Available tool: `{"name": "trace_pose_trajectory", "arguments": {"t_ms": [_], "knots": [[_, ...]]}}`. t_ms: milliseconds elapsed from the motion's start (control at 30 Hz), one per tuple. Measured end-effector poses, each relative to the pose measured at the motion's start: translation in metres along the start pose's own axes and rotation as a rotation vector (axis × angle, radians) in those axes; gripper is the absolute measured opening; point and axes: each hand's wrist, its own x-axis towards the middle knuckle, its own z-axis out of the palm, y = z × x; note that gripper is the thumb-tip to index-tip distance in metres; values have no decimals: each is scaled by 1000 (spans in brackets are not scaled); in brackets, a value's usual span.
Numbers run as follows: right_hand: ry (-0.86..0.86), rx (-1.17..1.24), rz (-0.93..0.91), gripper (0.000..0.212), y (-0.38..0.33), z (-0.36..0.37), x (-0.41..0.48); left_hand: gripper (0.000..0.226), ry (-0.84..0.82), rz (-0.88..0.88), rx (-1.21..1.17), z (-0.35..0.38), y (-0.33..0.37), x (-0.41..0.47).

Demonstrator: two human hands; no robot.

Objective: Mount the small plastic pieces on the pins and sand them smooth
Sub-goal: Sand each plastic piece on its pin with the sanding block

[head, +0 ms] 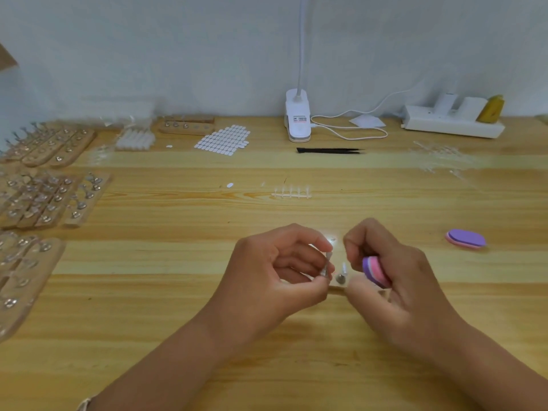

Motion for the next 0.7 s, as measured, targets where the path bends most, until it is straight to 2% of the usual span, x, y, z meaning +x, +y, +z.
{"name": "trace_pose_trajectory", "arguments": {"t_ms": [133,200,433,700], "knots": [[59,-125,29,21,1,5,4,29,29,103,166,3,0,-2],[80,-110,28,17,2,4,4,28,40,142,203,4,0,-2],[1,232,122,5,1,-4,7,35,44,182,135,1,2,-2],[42,471,191,11,-8,-9,12,41,83,249,36,-2,4,-1]]}}
